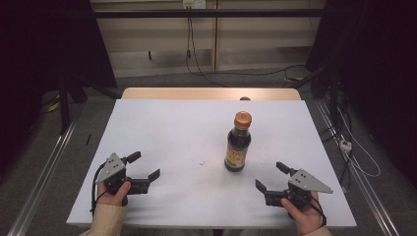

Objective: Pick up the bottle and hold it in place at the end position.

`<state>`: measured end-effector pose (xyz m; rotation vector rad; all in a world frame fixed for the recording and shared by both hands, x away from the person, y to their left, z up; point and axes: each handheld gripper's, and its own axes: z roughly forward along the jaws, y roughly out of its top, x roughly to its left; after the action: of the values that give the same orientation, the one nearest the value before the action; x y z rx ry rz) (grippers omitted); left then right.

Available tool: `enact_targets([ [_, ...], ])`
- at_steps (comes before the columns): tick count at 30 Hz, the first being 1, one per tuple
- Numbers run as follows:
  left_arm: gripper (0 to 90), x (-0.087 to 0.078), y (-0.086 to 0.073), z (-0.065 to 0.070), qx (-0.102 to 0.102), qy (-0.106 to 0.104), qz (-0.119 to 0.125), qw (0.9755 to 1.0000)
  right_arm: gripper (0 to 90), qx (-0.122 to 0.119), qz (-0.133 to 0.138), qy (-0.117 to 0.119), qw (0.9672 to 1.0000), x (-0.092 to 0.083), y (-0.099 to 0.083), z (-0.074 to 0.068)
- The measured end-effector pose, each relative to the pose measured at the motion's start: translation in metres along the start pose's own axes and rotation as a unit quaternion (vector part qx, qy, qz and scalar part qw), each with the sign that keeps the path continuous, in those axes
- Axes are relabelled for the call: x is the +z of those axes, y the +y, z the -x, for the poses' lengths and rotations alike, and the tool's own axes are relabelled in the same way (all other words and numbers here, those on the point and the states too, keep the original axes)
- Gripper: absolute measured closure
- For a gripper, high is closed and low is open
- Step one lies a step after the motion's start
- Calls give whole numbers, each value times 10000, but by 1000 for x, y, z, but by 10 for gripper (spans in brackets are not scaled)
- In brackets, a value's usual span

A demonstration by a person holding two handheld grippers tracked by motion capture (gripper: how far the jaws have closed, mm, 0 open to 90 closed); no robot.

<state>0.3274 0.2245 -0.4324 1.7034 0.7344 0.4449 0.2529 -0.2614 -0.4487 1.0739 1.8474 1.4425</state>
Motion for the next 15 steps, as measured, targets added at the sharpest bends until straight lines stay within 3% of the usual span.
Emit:
enact_targets([
  [15,31,1,2,5,132,-67,55,9999,37,-253,-116,-133,9995,9,11,-4],
])
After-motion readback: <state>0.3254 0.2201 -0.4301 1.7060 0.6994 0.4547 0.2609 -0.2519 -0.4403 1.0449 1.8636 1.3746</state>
